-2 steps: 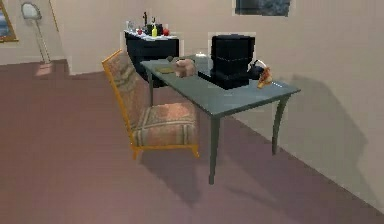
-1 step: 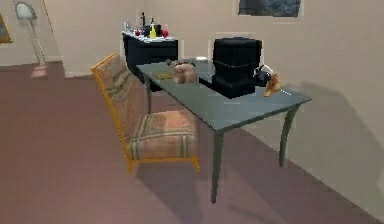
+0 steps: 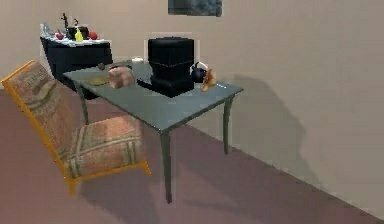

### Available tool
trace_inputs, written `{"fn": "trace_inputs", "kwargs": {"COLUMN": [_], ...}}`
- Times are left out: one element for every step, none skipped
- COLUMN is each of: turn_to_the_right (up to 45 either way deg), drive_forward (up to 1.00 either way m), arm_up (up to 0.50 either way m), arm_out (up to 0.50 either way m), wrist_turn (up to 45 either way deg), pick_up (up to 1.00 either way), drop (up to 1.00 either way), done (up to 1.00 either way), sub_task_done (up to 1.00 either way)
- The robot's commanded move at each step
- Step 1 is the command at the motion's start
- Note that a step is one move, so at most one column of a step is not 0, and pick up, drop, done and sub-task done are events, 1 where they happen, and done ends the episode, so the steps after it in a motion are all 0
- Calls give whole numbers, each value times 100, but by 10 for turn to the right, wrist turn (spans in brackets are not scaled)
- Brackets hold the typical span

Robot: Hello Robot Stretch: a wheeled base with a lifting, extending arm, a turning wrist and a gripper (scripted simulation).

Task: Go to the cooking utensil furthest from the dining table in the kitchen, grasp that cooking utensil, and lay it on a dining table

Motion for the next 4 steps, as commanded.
{"fn": "trace_inputs", "kwargs": {"turn_to_the_right": [0, 420, 0, -450], "drive_forward": [35, 0, 85, 0], "arm_up": [0, 0, 0, 0], "arm_out": [0, 0, 0, 0], "wrist_turn": [0, 0, 0, 0], "pick_up": [0, 0, 0, 0], "drop": [0, 0, 0, 0], "done": [0, 0, 0, 0], "sub_task_done": [0, 0, 0, 0]}}
